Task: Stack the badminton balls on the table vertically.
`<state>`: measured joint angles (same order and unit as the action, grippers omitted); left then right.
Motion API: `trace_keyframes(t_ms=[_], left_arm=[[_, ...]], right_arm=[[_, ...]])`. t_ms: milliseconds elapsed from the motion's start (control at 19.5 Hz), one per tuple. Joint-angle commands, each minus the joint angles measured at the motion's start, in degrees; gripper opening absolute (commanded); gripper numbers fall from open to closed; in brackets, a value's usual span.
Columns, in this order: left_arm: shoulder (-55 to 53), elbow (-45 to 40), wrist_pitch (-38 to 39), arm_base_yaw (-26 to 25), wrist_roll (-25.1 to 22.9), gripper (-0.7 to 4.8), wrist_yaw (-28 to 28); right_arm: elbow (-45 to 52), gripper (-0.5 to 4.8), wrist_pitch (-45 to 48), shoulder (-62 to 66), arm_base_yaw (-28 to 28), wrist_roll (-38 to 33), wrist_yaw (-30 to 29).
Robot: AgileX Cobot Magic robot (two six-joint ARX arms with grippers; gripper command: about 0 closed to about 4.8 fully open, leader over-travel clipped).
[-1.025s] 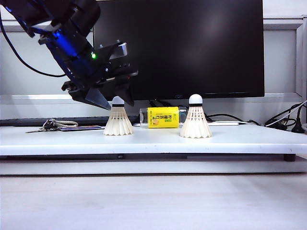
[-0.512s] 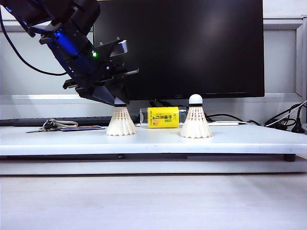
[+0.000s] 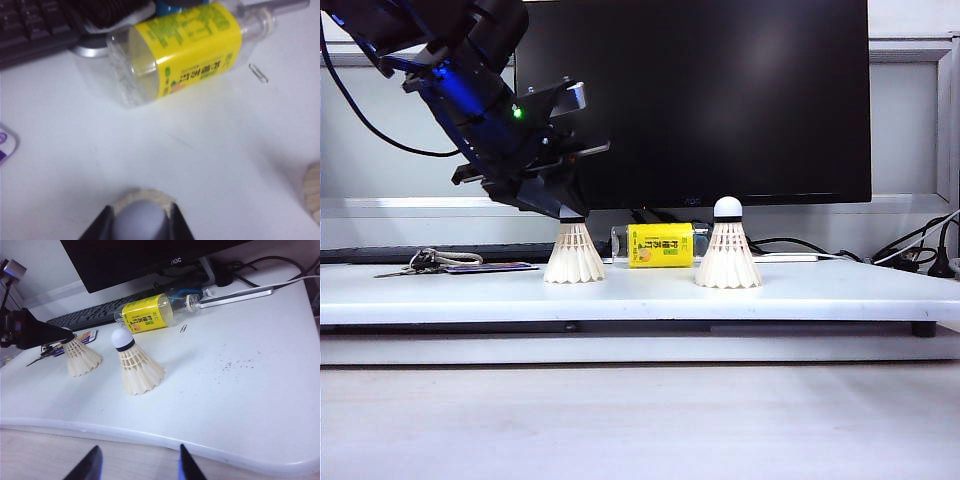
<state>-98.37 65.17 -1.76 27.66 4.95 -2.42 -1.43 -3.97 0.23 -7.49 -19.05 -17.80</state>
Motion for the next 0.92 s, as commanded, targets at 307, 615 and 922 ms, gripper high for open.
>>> trace_keyframes(t_ms=[307, 615, 922], left_arm=[[0.68, 0.33, -1.44, 0.07, -0.02, 1.06, -1.97], [4.33, 1.86, -1.36, 0.13, 0.35, 1.06, -9.68], [5.73, 5.11, -0.87, 7.48, -1.62, 1.08, -15.52]], right_arm=[[-0.26, 1.98, 0.76, -0.11, 0.02, 0.09, 0.11], [-0.26, 1.98, 0.81, -0.11, 0.02, 1.07, 0.26], [-0.26, 1.98, 0.81, -0.11, 0.07, 1.11, 0.87]])
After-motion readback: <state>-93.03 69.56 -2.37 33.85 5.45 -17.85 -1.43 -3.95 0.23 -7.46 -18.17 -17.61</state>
